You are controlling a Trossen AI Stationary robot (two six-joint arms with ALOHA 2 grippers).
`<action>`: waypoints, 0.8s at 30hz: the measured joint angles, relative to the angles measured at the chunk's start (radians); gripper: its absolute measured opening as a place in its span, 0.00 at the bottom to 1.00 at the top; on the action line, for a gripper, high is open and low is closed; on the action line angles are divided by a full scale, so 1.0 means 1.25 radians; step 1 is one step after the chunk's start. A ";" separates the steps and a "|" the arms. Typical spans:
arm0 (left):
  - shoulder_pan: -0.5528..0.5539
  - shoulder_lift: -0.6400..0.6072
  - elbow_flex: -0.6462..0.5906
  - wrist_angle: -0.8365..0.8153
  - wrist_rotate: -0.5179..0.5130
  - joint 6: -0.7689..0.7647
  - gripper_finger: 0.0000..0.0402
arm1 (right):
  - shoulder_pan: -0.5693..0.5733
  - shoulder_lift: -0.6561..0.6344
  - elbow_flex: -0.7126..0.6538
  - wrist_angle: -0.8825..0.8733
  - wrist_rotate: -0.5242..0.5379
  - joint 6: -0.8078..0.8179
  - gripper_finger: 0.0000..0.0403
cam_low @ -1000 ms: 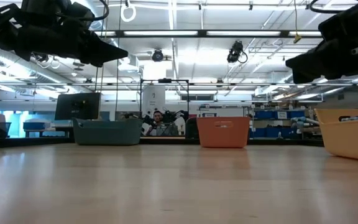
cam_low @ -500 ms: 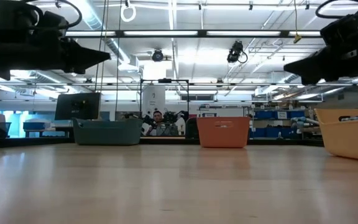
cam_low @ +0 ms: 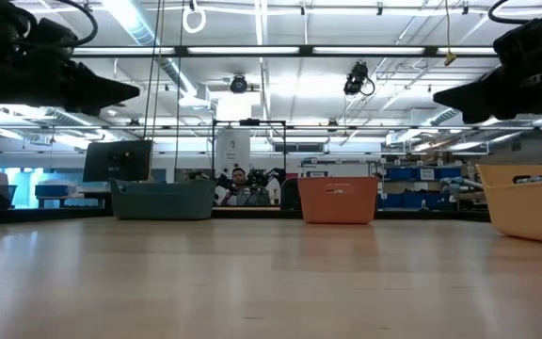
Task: Sort batteries
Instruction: Return to Home Position
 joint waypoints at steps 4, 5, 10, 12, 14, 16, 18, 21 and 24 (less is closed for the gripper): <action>0.000 -0.048 0.000 -0.101 0.003 -0.036 0.03 | 0.000 0.012 0.000 -0.004 0.020 -0.001 0.02; -0.001 -0.043 0.000 -0.100 0.009 -0.039 0.03 | 0.000 0.014 0.000 -0.004 0.024 0.000 0.02; -0.001 -0.049 0.000 -0.108 0.017 -0.058 0.03 | -0.002 0.018 0.000 -0.010 0.055 0.003 0.02; -0.001 -0.047 0.000 -0.108 0.016 -0.060 0.03 | -0.002 0.024 0.000 -0.011 0.086 0.010 0.02; -0.001 -0.047 0.000 -0.109 0.015 -0.061 0.03 | -0.007 0.033 0.000 -0.009 0.103 0.012 0.02; -0.001 -0.045 0.000 -0.109 0.012 -0.061 0.03 | -0.015 0.040 0.000 -0.007 0.108 0.013 0.03; -0.001 -0.044 0.000 -0.109 0.012 -0.063 0.03 | -0.024 0.048 0.000 -0.006 0.118 0.015 0.03; -0.001 -0.044 0.000 -0.109 0.012 -0.085 0.03 | -0.037 0.059 0.000 0.000 0.154 0.026 0.04; -0.001 -0.044 0.000 -0.109 0.016 -0.085 0.03 | -0.046 0.071 0.000 0.003 0.165 0.016 0.04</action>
